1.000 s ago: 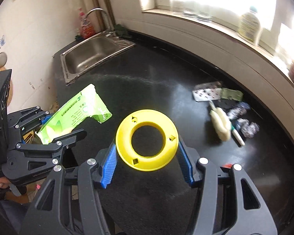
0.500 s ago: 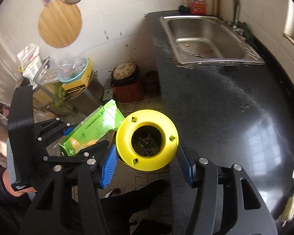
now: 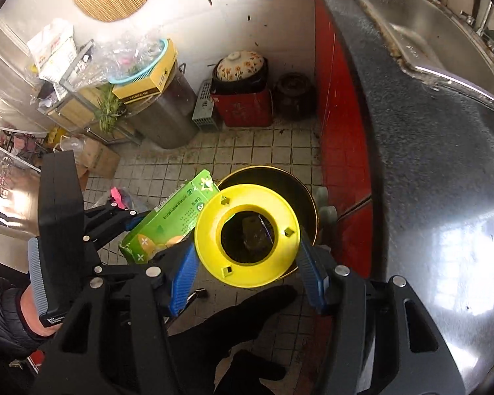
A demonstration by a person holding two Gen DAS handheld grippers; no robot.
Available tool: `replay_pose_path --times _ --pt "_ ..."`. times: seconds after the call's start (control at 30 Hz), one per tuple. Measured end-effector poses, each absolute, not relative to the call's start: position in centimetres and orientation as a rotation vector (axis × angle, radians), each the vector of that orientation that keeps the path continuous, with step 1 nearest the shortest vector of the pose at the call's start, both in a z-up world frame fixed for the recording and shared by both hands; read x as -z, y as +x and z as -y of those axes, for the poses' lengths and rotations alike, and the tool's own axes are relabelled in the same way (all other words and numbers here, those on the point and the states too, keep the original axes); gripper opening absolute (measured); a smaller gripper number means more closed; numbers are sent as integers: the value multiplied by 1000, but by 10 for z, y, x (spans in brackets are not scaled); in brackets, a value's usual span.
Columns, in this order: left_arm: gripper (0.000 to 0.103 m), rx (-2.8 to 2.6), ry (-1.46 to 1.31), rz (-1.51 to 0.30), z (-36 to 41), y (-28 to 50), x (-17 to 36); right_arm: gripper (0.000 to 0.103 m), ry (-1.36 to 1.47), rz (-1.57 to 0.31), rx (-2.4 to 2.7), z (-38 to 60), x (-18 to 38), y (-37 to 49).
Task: Collect trash
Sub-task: 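Carry the green box and tape roll to the bin and release both, then return both tools to the countertop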
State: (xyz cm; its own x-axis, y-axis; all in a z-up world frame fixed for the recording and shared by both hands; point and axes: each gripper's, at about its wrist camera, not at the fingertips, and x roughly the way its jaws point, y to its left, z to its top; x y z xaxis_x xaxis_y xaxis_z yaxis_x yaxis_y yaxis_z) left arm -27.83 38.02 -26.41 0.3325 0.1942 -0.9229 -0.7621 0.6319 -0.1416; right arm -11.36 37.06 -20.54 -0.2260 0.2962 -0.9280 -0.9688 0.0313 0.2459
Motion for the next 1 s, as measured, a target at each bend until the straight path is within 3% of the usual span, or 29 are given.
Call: replay_pose_path --times 0.2,0.23,0.27,0.3,0.5,0.7,0.87,1.0 --pt "48 -665 -659 -1073 -395 -278 285 56 -846 -1196 -1455 -391 221 -116" --pt "55 -663 -667 -1076 -398 -279 288 57 -851 -1201 -1458 -394 222 -118" --pt "72 -666 -671 -1079 -400 -279 289 63 -855 -1204 -1456 -398 225 -118" --pt "77 -674 -669 -1076 -401 -280 289 68 -854 -1205 -1454 -400 225 -117" --pt "79 -695 -659 -1087 -405 -284 284 69 -824 -1200 -1444 -394 214 -106" --pt "83 -690 -531 -1067 -387 -267 242 73 -690 -1168 -1387 -357 168 -68" --pt "92 -607 -405 -993 -362 -218 186 81 -553 -1082 -1266 -289 113 -23" --pt "93 -434 -321 -940 -319 -152 144 82 -432 -1038 -1096 -211 76 15"
